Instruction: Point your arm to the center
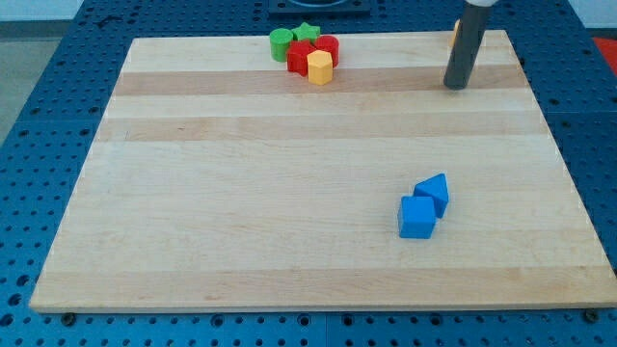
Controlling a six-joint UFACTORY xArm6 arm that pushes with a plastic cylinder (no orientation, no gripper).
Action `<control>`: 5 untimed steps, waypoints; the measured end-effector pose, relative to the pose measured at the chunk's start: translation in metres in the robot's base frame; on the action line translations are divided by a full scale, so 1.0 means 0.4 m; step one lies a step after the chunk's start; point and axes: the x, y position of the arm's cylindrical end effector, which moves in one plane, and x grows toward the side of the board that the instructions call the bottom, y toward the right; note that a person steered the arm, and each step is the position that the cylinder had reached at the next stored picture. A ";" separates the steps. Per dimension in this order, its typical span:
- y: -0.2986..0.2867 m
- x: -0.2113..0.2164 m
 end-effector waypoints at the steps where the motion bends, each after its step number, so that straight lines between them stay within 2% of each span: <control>1: 0.028 0.026; 5: 0.008 0.026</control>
